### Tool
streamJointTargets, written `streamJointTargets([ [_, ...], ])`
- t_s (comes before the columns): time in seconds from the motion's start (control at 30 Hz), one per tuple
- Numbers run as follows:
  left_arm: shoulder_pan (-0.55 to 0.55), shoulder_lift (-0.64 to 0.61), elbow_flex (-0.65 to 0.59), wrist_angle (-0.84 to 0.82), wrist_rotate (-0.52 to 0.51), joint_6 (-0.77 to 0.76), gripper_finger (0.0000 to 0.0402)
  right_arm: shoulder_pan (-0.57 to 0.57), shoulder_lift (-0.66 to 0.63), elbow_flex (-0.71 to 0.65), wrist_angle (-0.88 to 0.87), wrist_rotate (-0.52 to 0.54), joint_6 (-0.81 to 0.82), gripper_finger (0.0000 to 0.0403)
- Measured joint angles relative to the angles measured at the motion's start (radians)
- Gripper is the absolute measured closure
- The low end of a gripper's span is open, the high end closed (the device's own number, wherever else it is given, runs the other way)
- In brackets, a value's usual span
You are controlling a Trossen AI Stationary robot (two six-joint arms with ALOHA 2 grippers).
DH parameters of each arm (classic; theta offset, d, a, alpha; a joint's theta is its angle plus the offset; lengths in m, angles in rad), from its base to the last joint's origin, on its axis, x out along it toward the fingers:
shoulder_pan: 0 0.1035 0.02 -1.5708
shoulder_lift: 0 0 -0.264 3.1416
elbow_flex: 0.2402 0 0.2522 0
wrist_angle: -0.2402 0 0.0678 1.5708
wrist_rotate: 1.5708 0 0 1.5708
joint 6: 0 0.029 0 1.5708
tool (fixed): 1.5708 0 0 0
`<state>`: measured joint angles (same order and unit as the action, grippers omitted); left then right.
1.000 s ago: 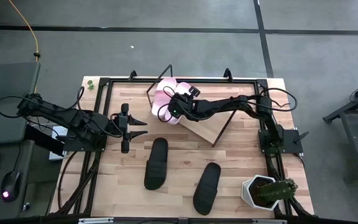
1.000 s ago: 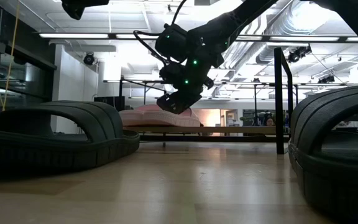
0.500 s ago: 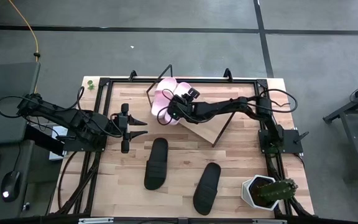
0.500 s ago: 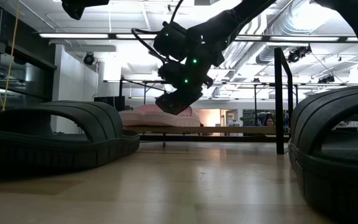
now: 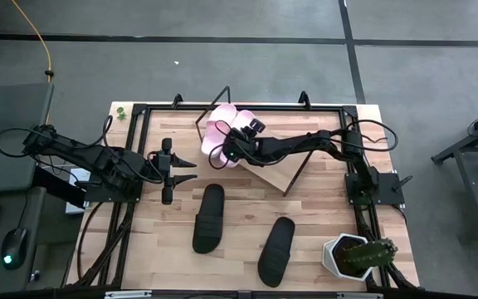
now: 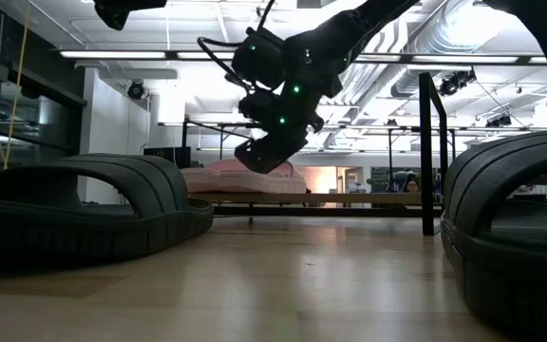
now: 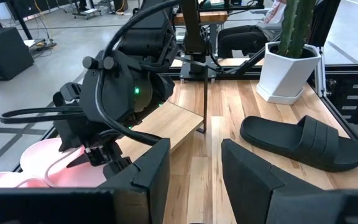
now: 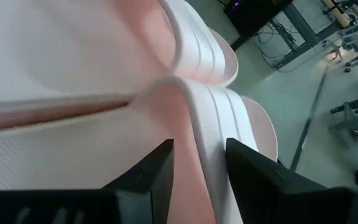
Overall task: Pick and place slides into the shelf
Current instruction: Put the pink slipper on the shelf, then put the left black slipper on the shelf
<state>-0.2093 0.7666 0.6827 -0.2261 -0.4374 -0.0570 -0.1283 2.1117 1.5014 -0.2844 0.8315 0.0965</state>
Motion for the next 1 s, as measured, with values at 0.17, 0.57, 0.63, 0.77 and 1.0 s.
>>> streamJointTargets([
  [0.17, 0.0, 0.0, 0.0, 0.0, 0.0, 0.0, 0.0273, 0.011, 0.0, 0.065, -0.038, -0.049, 0.01, 0.0268],
  [0.57, 0.0, 0.0, 0.0, -0.002, 0.0, 0.0, 0.0273, 0.075, 0.0, 0.208, -0.261, -0.111, 0.033, 0.0269],
  [0.63, 0.0, 0.0, 0.0, -0.003, 0.0, 0.0, 0.0273, 0.087, 0.0, 0.225, -0.319, -0.111, 0.046, 0.0269],
  [0.77, 0.0, 0.0, 0.0, -0.005, 0.0, 0.0, 0.0273, 0.111, 0.0, 0.254, -0.428, -0.131, 0.095, 0.0269],
  [1.0, 0.0, 0.0, 0.0, -0.009, 0.0, 0.0, 0.0273, 0.164, 0.0, 0.264, -0.505, -0.229, 0.135, 0.0269],
])
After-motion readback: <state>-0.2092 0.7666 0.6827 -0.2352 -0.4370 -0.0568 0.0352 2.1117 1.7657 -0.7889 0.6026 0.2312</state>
